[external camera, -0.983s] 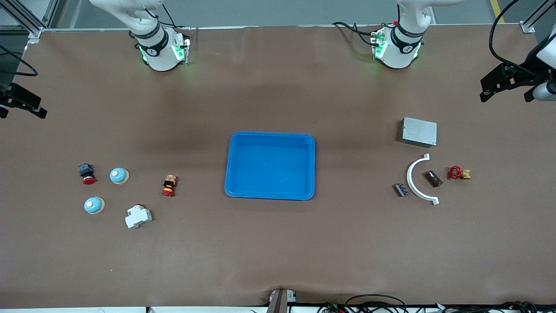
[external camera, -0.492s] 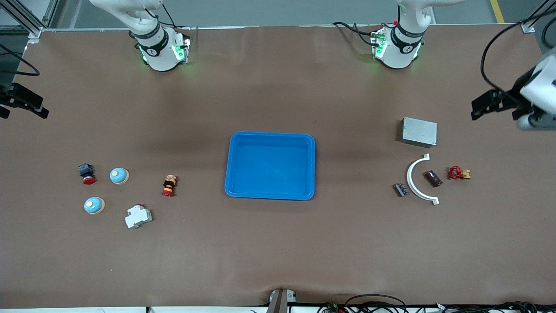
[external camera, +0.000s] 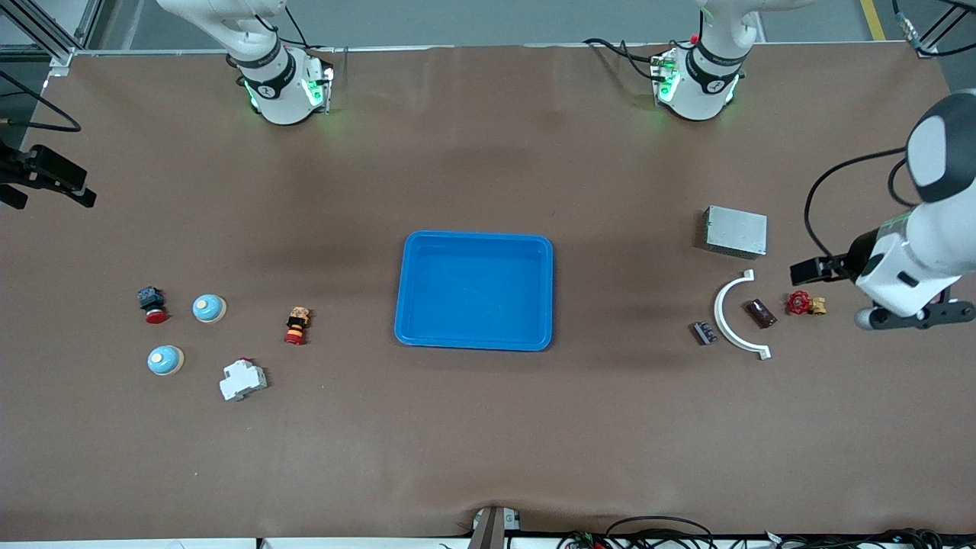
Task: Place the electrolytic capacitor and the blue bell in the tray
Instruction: 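Grasp the brown capacitor with the left gripper while the right grasps the button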
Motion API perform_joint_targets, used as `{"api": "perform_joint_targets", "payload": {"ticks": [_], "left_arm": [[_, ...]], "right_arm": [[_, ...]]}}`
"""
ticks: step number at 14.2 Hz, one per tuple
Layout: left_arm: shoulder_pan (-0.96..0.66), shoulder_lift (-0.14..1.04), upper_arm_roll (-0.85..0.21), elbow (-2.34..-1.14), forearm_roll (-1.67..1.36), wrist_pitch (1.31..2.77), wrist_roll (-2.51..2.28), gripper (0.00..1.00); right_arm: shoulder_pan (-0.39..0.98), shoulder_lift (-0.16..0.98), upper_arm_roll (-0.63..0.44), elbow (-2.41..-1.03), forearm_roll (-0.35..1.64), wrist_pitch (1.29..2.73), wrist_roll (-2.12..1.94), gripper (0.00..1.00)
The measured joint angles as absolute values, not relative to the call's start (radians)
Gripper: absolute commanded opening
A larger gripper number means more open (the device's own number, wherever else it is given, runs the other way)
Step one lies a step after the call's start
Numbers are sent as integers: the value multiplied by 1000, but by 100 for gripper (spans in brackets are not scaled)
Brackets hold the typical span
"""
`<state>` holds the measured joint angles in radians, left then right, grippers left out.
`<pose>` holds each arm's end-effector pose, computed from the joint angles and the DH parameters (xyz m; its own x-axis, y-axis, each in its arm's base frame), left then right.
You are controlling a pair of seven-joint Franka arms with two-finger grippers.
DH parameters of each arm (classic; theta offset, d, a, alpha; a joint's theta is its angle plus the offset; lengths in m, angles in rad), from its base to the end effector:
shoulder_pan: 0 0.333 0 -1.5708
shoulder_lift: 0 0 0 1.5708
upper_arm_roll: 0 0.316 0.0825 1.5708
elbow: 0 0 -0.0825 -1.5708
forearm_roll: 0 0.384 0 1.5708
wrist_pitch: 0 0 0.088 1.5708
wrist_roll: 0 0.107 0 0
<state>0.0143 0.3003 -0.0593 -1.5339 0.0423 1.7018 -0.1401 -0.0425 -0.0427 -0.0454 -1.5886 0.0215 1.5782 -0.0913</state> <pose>0.6373 -0.0205 0.4728 0.9878 0.0901 -0.1270 0.0855 -0.9955 -0.0415 0.5402 -0.0459 0.6402 0.9994 0.0032 0.0343 0.0039 -0.9998 -0.0204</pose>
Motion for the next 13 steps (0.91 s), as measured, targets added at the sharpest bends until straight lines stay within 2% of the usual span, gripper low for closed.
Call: {"api": "perform_joint_targets", "payload": {"ticks": [3,9,13], "left_arm": [[15,354,-59,-1549,42,1765,-146,100],[50,365,-58,-1705,42,2004,-151,100],[64,367,-59,-1788,41,2101,-201,100]], "right_arm": [[-42,-43,-45,-1594,22,1579,-91,100],[-24,-42,-44,-1642,22,1620,-90,100],[-25,-18,-49,-1809,20,1828,-113,100]]}}
